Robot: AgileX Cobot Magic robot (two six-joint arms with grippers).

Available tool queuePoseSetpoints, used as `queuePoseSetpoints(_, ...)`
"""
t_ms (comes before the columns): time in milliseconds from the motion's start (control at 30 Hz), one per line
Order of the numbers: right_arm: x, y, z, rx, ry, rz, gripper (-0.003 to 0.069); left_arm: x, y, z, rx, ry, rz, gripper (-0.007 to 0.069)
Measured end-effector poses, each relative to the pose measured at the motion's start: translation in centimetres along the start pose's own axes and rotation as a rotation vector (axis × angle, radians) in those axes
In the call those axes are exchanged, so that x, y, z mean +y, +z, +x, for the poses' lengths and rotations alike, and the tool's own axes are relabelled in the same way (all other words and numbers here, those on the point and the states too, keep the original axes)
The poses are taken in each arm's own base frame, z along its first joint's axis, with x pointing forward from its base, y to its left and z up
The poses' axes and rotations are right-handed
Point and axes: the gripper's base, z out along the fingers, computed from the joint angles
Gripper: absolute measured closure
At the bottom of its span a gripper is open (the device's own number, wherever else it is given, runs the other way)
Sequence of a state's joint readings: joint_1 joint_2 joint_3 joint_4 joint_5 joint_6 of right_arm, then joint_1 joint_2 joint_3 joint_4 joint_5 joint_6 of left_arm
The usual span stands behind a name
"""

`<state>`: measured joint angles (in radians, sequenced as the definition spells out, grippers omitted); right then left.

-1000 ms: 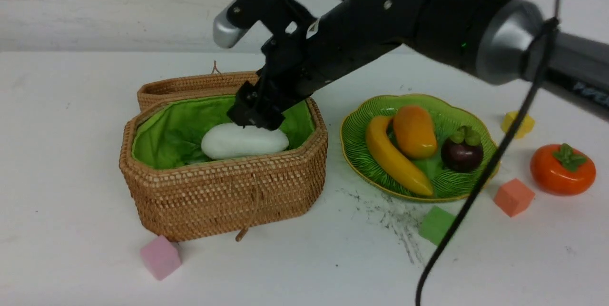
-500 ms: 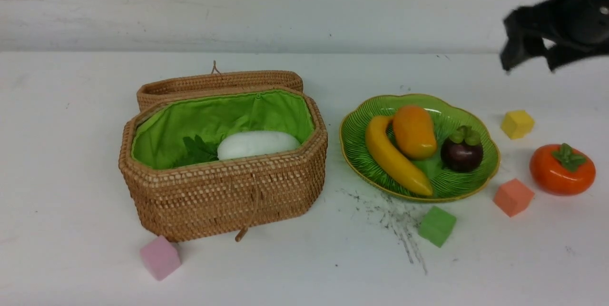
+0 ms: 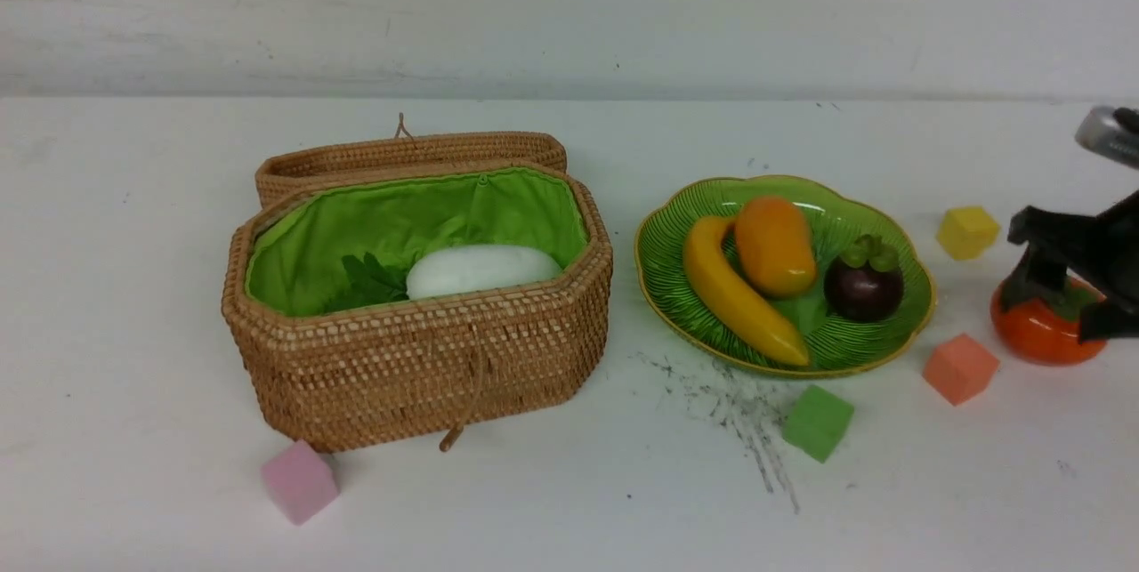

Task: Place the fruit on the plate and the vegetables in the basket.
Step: Grab a tomato with your right arm and place it on the plate on the right.

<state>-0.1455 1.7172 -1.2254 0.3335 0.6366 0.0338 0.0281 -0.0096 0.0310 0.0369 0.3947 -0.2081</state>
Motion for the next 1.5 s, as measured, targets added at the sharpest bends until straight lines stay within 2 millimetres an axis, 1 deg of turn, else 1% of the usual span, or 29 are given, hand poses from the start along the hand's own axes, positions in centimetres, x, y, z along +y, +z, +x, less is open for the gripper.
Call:
queuePoseSetpoints(67, -0.3, -0.1, -0.9, -0.061, 0.024, 0.0, 0.0104, 0.0, 0.0, 0.0, 0.0, 0.0, 0.0, 0.0386)
queuePoseSetpoints(100, -0.9, -0.3, -1.4, -0.083, 0.062, 0.004, 0.0097, 0.0, 0.0, 0.0, 0.0, 0.0, 0.0, 0.0386)
queuePoseSetpoints(133, -1.0, -0.3, -1.5, -0.088, 0.074, 0.005, 0.0095, 0.0, 0.0, 0.0, 0.0, 0.0, 0.0, 0.0386)
queuePoseSetpoints(167, -2.1, -0.3, -2.2, -0.106, 0.134, 0.017, 0.0088, 0.0, 0.0, 0.0, 0.0, 0.0, 0.0, 0.0386)
queuePoseSetpoints(267, -4.0, 0.2, -2.8, -0.103, 0.215, 0.043, 0.0085, 0.0, 0.0, 0.0, 0.0, 0.0, 0.0, 0.0386)
queuePoseSetpoints(300, -4.9, 0.6, -2.9, -0.088, 0.238, 0.057, 0.0085, 0.0, 0.0, 0.0, 0.0, 0.0, 0.0, 0.0386)
queuePoseSetpoints(333, -5.3, 1.0, -2.8, -0.077, 0.246, 0.063, 0.0085, 0.0, 0.0, 0.0, 0.0, 0.0, 0.0, 0.0386)
queuePoseSetpoints(433, -6.1, 2.4, -2.5, -0.036, 0.252, 0.079, 0.0084, 0.0, 0.0, 0.0, 0.0, 0.0, 0.0, 0.0386)
queuePoseSetpoints(467, -6.1, 2.5, -2.4, -0.033, 0.251, 0.08, 0.0083, 0.0, 0.0, 0.0, 0.0, 0.0, 0.0, 0.0386)
queuePoseSetpoints(533, -6.7, 4.5, -2.2, -0.018, 0.272, 0.086, 0.0083, 0.0, 0.0, 0.0, 0.0, 0.0, 0.0, 0.0386)
queuePoseSetpoints(567, -6.9, 5.0, -2.1, -0.018, 0.28, 0.088, 0.0083, 0.0, 0.0, 0.0, 0.0, 0.0, 0.0, 0.0386)
queuePoseSetpoints(633, -7.0, 5.6, -2.7, -0.066, 0.307, 0.075, 0.0081, 0.0, 0.0, 0.0, 0.0, 0.0, 0.0, 0.0386)
queuePoseSetpoints(800, -7.1, 6.8, -3.1, -0.102, 0.322, 0.052, 0.0091, 0.0, 0.0, 0.0, 0.0, 0.0, 0.0, 0.0386)
queuePoseSetpoints(867, -7.0, 6.9, -3.2, -0.099, 0.312, 0.035, 0.0127, 0.0, 0.0, 0.0, 0.0, 0.0, 0.0, 0.0386)
queuePoseSetpoints(900, -7.0, 6.9, -3.2, -0.1, 0.308, 0.035, 0.0132, 0.0, 0.0, 0.0, 0.0, 0.0, 0.0, 0.0386)
queuePoseSetpoints(933, -6.9, 7.0, -3.2, -0.093, 0.295, 0.025, 0.0179, 0.0, 0.0, 0.0, 0.0, 0.0, 0.0, 0.0386)
queuePoseSetpoints(967, -6.9, 7.1, -3.2, -0.093, 0.293, 0.023, 0.0184, 0.0, 0.0, 0.0, 0.0, 0.0, 0.0, 0.0386)
queuePoseSetpoints(1000, -6.9, 7.0, -3.2, -0.091, 0.276, 0.014, 0.0206, 0.0, 0.0, 0.0, 0.0, 0.0, 0.0, 0.0386)
queuePoseSetpoints(1333, -6.5, 6.9, -3.1, -0.066, 0.237, -0.044, 0.0208, 0.0, 0.0, 0.0, 0.0, 0.0, 0.0, 0.0386)
queuePoseSetpoints(1433, -6.2, 6.3, -2.8, -0.043, 0.223, -0.058, 0.0214, 0.0, 0.0, 0.0, 0.0, 0.0, 0.0, 0.0386)
queuePoseSetpoints(1500, -5.8, 5.6, -2.7, -0.025, 0.195, -0.071, 0.022, 0.0, 0.0, 0.0, 0.0, 0.0, 0.0, 0.0386)
